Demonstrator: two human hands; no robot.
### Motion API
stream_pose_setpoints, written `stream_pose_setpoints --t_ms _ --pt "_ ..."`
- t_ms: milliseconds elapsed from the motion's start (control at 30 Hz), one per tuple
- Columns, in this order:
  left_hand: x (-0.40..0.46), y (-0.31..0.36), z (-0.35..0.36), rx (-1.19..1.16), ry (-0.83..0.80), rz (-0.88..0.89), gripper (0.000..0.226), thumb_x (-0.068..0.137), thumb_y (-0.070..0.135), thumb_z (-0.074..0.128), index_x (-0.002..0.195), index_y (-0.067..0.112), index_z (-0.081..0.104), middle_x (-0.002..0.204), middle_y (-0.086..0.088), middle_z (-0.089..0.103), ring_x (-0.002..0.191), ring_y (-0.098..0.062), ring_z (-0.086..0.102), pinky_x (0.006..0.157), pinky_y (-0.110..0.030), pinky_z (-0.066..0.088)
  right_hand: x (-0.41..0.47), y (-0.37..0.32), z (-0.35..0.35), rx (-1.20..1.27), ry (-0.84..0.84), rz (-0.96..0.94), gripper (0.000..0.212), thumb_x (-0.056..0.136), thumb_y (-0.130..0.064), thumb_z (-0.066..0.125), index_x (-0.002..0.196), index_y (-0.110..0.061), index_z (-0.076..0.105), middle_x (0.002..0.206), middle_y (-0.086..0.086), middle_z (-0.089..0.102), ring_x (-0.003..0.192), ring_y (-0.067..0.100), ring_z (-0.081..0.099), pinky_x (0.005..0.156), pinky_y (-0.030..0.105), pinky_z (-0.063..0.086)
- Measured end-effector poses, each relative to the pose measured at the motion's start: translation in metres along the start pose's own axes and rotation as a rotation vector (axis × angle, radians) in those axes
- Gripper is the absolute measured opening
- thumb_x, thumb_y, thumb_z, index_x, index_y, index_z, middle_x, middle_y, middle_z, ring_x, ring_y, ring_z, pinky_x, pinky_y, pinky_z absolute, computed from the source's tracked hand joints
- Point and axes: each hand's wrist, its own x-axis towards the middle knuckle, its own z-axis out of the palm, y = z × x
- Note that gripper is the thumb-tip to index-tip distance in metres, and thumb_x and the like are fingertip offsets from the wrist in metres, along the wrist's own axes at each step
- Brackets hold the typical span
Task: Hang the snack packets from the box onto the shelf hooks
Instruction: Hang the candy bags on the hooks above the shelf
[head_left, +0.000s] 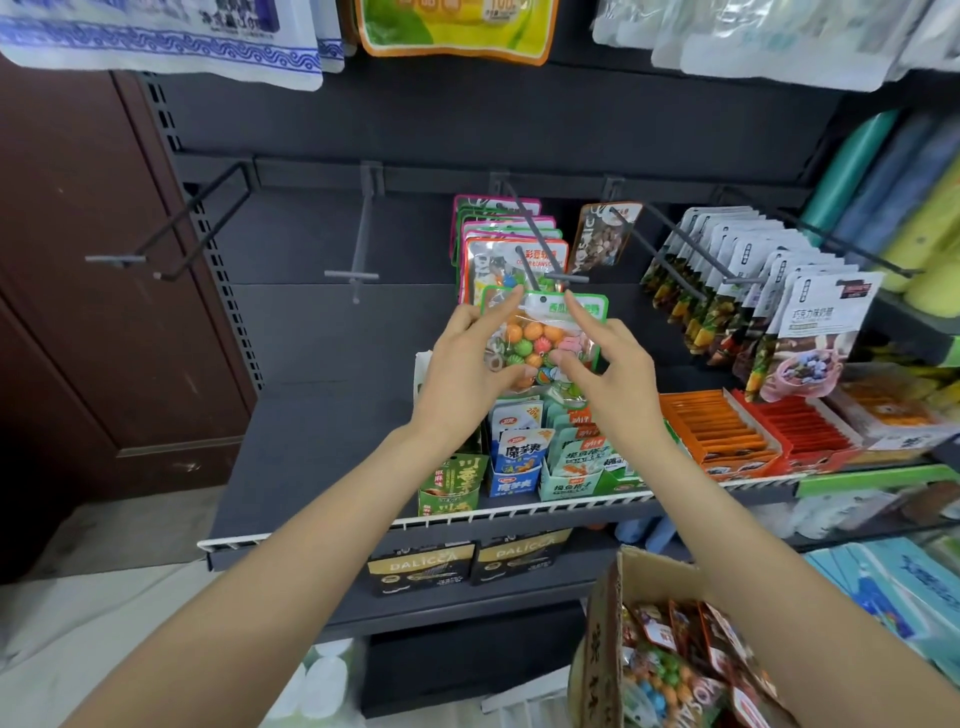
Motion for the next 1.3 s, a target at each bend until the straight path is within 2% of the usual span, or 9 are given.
stream_pose_setpoints --t_ms 433,567,667,767,867,933,1100,1167,1300 --pt "0.011 -0.005 0.002 0.057 -0.023 -0.044 0.079 0.081 0.020 0.073 0.145 0.037 0.030 0.107 0.003 0.042 0.091 -0.006 0.044 0.078 0.001 0.033 0.013 0.006 0.009 -0.091 0.007 -0.002 0.060 0.087 -0.016 0.064 0.141 -0.026 0.040 0.082 0.005 0.037 0.068 0.006 0.036 0.065 0.008 0.034" --pt "0.037 -0.007 0.005 0.204 -0.035 -0.108 0.081 0.086 0.014 0.067 0.148 0.038 0.021 0.126 -0.002 0.034 0.096 -0.012 0.048 0.086 -0.028 0.048 0.039 0.008 0.020 -0.145 -0.074 0.063 0.060 0.085 -0.015 0.068 0.140 -0.019 0.044 0.108 0.000 0.039 0.100 0.013 0.047 0.081 0.008 0.031" --pt "0.058 -0.010 0.009 0.272 -0.040 -0.153 0.082 0.087 0.010 0.065 0.149 0.035 0.018 0.130 -0.006 0.029 0.104 -0.021 0.050 0.084 -0.035 0.051 0.061 0.006 0.029 -0.146 -0.125 0.089 0.069 0.084 -0.005 0.067 0.143 -0.020 0.036 0.125 0.007 0.033 0.109 0.014 0.044 0.095 0.017 0.033" --pt "0.073 -0.012 0.012 0.286 -0.025 -0.182 0.082 0.086 0.006 0.065 0.149 0.033 0.020 0.121 -0.005 0.028 0.093 -0.022 0.052 0.081 -0.037 0.052 0.077 0.006 0.039 -0.149 -0.140 0.169 0.080 0.081 0.004 0.065 0.146 -0.021 0.027 0.129 0.003 0.030 0.109 0.014 0.047 0.102 0.030 0.041" --pt "0.078 -0.015 0.013 0.320 -0.007 -0.190 0.080 0.085 0.006 0.066 0.148 0.032 0.023 0.114 -0.004 0.028 0.088 -0.022 0.050 0.077 -0.039 0.053 0.087 0.014 0.047 -0.056 -0.124 0.306 0.070 0.084 0.002 0.062 0.143 -0.015 0.028 0.101 -0.014 0.035 0.089 -0.003 0.047 0.082 0.006 0.038" --pt "0.076 -0.016 0.012 0.340 -0.012 -0.188 0.075 0.086 0.010 0.066 0.146 0.031 0.027 0.118 -0.005 0.029 0.096 -0.024 0.051 0.076 -0.038 0.053 0.085 0.017 0.048 -0.129 -0.173 0.322 0.063 0.085 -0.004 0.064 0.139 -0.003 0.032 0.099 -0.008 0.036 0.103 0.015 0.053 0.072 -0.001 0.029" --pt "0.050 -0.007 0.004 0.457 0.076 -0.132 0.060 0.087 0.016 0.064 0.140 0.030 0.039 0.143 -0.009 0.025 0.128 -0.026 0.033 0.088 -0.037 0.046 0.061 -0.005 0.028 -0.174 -0.113 0.176 0.060 0.085 -0.008 0.067 0.139 -0.015 0.041 0.143 0.007 0.024 0.129 0.019 0.036 0.105 0.020 0.028" --pt "0.031 -0.001 0.004 0.485 0.125 -0.081 0.057 0.087 0.017 0.063 0.139 0.026 0.042 0.143 -0.008 0.029 0.130 -0.026 0.032 0.098 -0.039 0.040 0.044 -0.010 0.014 -0.184 -0.091 0.157 0.055 0.088 -0.013 0.064 0.138 -0.015 0.043 0.137 0.005 0.034 0.125 0.015 0.041 0.102 0.019 0.031" --pt "-0.013 0.016 0.023 0.388 0.070 -0.024 0.043 0.089 0.016 0.058 0.131 0.017 0.049 0.131 -0.005 0.045 0.119 -0.024 0.043 0.094 -0.036 0.040 -0.007 -0.005 -0.019 -0.153 -0.089 0.219 0.038 0.091 -0.017 0.059 0.129 -0.019 0.055 0.120 0.001 0.055 0.109 0.009 0.052 0.095 0.027 0.045"
